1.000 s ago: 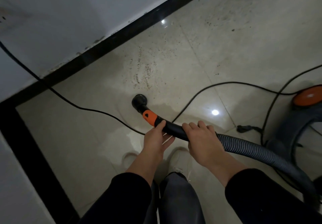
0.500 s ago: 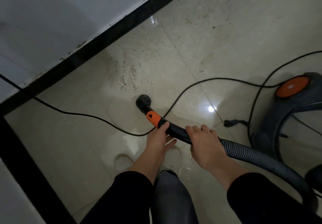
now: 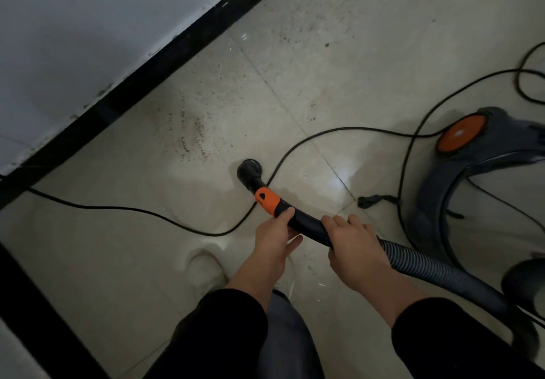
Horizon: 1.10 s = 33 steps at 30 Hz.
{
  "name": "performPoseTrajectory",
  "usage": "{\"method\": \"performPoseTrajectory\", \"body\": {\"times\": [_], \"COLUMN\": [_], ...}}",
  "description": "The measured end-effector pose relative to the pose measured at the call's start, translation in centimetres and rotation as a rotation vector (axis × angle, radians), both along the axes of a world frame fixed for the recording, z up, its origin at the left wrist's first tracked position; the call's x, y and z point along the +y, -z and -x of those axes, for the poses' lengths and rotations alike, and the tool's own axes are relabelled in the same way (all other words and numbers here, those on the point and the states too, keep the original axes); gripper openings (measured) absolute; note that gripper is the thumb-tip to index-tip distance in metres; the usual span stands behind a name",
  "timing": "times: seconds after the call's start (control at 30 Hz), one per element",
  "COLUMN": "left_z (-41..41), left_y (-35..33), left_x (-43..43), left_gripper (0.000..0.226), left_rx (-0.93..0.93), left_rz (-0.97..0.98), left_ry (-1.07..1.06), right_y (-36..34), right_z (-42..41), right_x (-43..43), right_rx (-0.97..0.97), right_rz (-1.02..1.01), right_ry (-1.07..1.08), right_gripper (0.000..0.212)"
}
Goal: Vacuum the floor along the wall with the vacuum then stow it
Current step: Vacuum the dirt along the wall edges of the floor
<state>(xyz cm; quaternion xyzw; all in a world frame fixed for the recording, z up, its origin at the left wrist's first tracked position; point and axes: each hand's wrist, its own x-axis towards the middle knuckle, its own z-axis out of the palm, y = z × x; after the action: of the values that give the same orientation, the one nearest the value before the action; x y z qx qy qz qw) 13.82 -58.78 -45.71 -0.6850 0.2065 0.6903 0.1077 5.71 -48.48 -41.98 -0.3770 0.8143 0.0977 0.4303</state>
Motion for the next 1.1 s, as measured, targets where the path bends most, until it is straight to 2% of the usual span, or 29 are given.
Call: {"method": "performPoseTrajectory", "body": {"times": [0.43, 0.7, 1.1], "left_z": [1.2, 2.0, 1.3], "left_y": [1.1, 2.2, 2.2], "left_x": [-1.6, -4.6, -6.5], "left_gripper": [0.021, 0.027, 0.015], "left_rx": [0.039, 0.059, 0.021], "left_rz": [0.044, 0.078, 0.084], "left_ry": [0.087, 0.075, 0.066], "right_y": [1.2, 2.5, 3.2], "right_z": [0.8, 1.2, 1.0], "right_x": [-0.9, -3.4, -5.2], "right_rx": [0.024, 0.045, 0.03], "right_rz": [0.03, 0.082, 0.103], "right_ry": [0.049, 0.068, 0.026], "right_gripper": [0.039, 0.035, 0.036]}}
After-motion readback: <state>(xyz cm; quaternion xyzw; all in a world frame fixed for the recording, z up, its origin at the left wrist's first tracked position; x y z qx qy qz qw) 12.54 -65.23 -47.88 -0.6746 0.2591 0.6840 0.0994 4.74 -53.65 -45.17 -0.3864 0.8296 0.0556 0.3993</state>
